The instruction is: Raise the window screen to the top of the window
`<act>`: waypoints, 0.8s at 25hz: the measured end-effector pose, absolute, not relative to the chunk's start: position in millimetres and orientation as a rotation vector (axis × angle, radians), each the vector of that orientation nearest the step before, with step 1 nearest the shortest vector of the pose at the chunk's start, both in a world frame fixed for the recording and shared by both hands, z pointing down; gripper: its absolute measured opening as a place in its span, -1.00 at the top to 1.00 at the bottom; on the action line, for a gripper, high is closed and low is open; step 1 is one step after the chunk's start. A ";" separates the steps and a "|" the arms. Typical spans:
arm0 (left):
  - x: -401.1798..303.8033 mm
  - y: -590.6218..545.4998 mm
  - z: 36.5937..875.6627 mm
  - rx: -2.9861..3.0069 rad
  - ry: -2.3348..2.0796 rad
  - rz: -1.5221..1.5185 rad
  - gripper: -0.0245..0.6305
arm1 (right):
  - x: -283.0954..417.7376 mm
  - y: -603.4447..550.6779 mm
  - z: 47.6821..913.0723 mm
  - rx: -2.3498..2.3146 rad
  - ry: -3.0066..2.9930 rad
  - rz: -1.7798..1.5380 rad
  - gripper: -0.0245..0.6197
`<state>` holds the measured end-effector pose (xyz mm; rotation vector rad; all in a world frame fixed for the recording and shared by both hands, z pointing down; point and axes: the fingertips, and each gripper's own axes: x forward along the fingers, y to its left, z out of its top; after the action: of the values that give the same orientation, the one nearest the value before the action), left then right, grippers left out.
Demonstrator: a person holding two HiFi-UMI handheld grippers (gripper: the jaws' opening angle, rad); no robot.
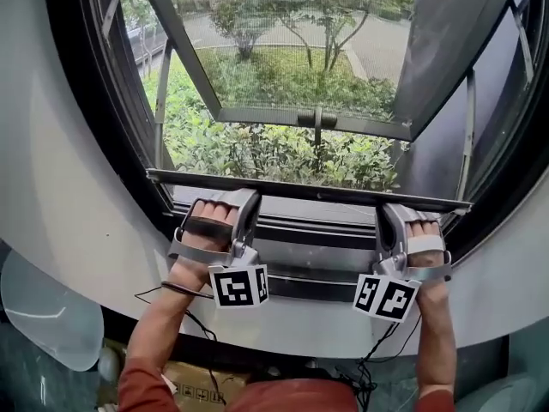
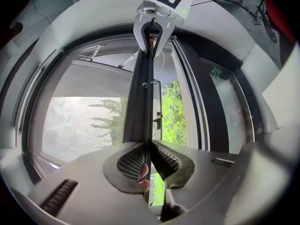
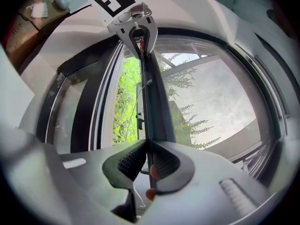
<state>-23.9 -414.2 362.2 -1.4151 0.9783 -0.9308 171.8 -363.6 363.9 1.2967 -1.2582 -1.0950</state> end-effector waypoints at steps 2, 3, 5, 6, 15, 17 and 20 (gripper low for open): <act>-23.3 -415.4 350.6 -1.385 0.989 -0.938 0.79 | 172.7 -365.1 352.6 1.303 -1.235 -1.112 0.77; -22.6 -415.1 347.0 -1.367 0.991 -0.945 0.80 | 173.5 -365.1 349.7 1.304 -1.222 -1.122 0.77; -21.1 -413.0 341.2 -1.335 0.995 -0.950 0.80 | 175.1 -363.8 345.1 1.306 -1.190 -1.150 0.77; -20.4 -412.0 337.0 -1.323 1.000 -0.947 0.80 | 175.7 -362.6 341.2 1.311 -1.174 -1.168 0.77; -21.7 -413.9 289.0 -1.257 1.032 -0.911 0.80 | 174.7 -365.3 293.8 1.333 -1.101 -1.243 0.76; -21.0 -414.8 284.7 -1.240 1.041 -0.902 0.80 | 175.4 -366.8 289.8 1.336 -1.086 -1.253 0.76; -20.6 -414.3 274.7 -1.217 1.053 -0.891 0.79 | 176.0 -366.5 280.2 1.348 -1.067 -1.266 0.77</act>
<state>-20.6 -414.3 274.7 -1.2167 1.0530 -0.8908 176.0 -366.5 280.2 1.3479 -1.0668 -1.2656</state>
